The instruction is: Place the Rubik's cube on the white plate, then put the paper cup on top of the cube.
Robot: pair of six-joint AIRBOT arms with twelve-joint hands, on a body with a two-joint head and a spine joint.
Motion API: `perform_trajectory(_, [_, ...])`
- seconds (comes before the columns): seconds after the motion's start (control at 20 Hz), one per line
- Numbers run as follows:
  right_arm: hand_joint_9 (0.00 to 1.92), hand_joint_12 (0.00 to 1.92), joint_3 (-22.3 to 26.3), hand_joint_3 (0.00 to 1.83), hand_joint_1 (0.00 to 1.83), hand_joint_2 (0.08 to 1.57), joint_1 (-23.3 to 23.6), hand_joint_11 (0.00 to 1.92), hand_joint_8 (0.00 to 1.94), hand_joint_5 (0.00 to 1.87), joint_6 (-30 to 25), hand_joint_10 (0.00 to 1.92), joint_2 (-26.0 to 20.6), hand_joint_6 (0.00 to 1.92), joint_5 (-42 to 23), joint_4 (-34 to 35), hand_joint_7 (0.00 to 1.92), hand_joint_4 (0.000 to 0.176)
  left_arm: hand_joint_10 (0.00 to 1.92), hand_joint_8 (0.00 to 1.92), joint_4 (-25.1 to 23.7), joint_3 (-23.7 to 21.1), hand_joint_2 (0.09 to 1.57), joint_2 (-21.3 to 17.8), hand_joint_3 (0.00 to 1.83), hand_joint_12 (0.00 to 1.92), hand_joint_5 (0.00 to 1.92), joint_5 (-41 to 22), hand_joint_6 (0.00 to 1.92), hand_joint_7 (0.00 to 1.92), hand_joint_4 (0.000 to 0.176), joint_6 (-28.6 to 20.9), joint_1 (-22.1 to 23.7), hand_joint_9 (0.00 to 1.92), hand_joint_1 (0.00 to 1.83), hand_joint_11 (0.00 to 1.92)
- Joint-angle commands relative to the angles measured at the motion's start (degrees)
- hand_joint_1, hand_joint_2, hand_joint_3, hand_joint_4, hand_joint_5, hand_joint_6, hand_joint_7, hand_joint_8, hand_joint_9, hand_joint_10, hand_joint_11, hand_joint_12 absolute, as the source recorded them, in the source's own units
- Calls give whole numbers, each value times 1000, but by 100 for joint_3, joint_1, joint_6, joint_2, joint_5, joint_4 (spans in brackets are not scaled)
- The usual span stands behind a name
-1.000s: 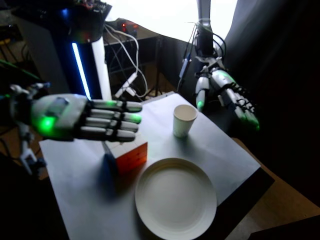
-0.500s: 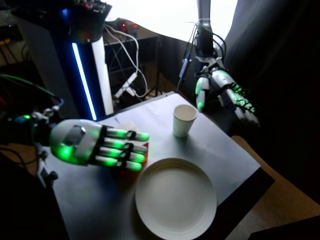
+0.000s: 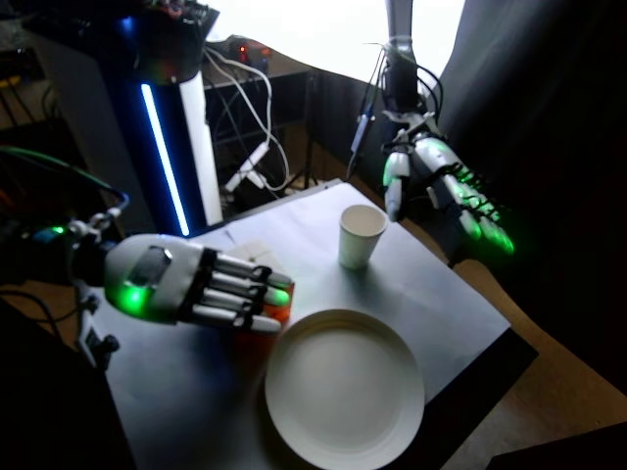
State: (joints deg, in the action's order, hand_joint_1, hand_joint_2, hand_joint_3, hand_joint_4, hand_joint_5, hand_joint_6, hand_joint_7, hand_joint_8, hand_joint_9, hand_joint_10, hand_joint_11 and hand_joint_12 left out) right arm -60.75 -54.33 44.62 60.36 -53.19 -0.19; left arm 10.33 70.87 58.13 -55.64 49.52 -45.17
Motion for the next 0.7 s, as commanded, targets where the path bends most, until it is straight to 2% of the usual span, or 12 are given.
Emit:
perform_trajectory(0.0, [672,1921,15,4,1110,1329,47,698,1538,457,-23,1854,11,1617,-465,-1,713,0,0,0,27,0,1378,11,0,215,102,-729,1,0,24,-25,40,0,455,0])
perform_trajectory(0.05, [617,1921,42,1,1142,1339,47,465,1660,453,-54,1881,4,1544,-557,-30,723,0,0,0,39,0,1376,10,0,129,94,-741,0,0,45,-25,22,0,431,0])
perform_trajectory(0.15, [585,1921,146,0,1155,1326,47,509,1670,495,-80,1884,0,1484,-866,-66,725,0,0,0,47,0,1373,8,0,98,97,-747,1,0,39,-25,15,0,446,0])
perform_trajectory(0.25, [639,1921,233,2,1111,1329,47,746,1634,514,-80,1921,-75,1537,-1128,-87,690,0,0,0,47,2,1387,7,4,32,96,-746,0,0,28,-25,15,0,464,0])
perform_trajectory(0.3, [669,1921,268,0,1140,1321,48,777,1658,528,-80,1921,-150,1479,-1285,-97,710,0,0,0,47,3,1386,7,0,105,98,-748,0,0,31,-25,10,0,462,0])
perform_trajectory(0.35, [643,1921,287,0,1148,1321,48,688,1679,529,-80,1921,-215,1459,-1432,-104,708,0,0,0,47,3,1382,7,0,107,100,-748,1,0,37,-25,5,0,461,0])
perform_trajectory(0.4, [661,1921,299,0,1161,1321,48,728,1700,532,-80,1921,-285,1434,-1542,-104,710,0,0,0,47,3,1381,6,0,124,99,-748,0,0,41,-25,1,0,439,0])
perform_trajectory(0.55, [506,1921,288,2,1101,1342,249,608,1677,502,-78,1909,-448,1545,-1606,-102,661,0,0,0,48,6,1378,4,1,178,101,-753,1,0,32,-25,-8,0,438,0])
perform_trajectory(0.6, [551,1921,244,1,1127,1350,350,697,1753,488,-76,1921,-455,1510,-1606,-102,658,0,0,0,48,7,1377,4,0,226,99,-752,4,0,52,-25,-10,0,444,0])
perform_trajectory(0.65, [519,1921,202,1,1124,1352,409,674,1765,494,-76,1921,-455,1503,-1606,-102,648,0,0,0,50,8,1377,4,0,177,95,-753,1,0,55,-25,-12,0,450,0])
